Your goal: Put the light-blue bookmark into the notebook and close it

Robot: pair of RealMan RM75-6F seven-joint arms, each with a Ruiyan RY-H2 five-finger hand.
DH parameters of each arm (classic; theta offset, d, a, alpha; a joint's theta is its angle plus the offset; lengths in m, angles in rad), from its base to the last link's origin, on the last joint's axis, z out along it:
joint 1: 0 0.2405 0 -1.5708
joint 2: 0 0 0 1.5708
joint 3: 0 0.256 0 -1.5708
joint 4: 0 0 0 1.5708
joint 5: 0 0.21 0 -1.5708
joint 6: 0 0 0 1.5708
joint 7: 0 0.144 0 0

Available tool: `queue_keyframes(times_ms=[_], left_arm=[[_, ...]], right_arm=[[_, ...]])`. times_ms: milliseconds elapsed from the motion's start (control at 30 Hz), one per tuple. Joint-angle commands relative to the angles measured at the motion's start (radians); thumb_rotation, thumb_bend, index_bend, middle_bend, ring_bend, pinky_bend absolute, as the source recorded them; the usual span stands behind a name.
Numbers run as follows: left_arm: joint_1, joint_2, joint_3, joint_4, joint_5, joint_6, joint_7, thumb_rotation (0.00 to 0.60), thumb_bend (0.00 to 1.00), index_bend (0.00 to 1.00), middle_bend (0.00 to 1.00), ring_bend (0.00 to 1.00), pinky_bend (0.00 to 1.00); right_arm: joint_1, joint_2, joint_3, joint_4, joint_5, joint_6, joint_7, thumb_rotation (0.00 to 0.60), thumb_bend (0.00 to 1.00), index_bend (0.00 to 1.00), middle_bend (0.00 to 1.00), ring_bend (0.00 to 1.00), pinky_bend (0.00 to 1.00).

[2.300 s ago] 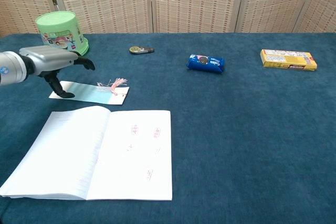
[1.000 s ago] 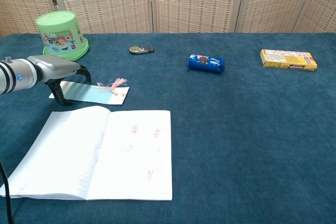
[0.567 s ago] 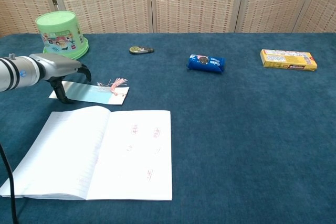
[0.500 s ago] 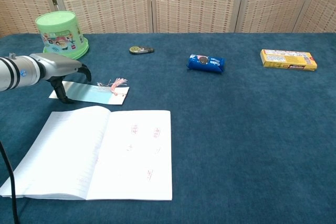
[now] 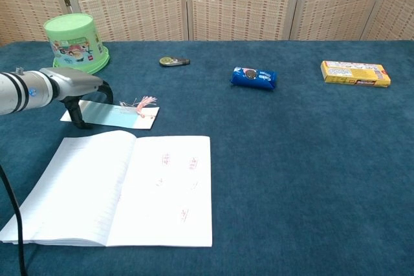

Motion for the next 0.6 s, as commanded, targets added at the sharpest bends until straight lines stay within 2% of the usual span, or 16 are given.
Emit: queue_keyframes(times_ms=[33, 600], left_arm=[[0.000, -0.001, 0.001, 0.002, 0.002, 0.002, -0.002, 0.600, 0.27, 0.26, 0.11, 0.05, 0.13], [0.015, -0.027, -0.003, 0.034, 0.056, 0.014, -0.053, 0.600, 0.29, 0.30, 0.11, 0.05, 0.13]], right_arm=[[0.001, 0.000, 0.000, 0.000, 0.001, -0.001, 0.000, 0.600, 0.14, 0.04, 0.06, 0.00, 0.00], [-0.004, 0.001, -0.003, 0.002, -0.005, 0.005, 0.005, 0.600, 0.14, 0.04, 0.06, 0.00, 0.00]])
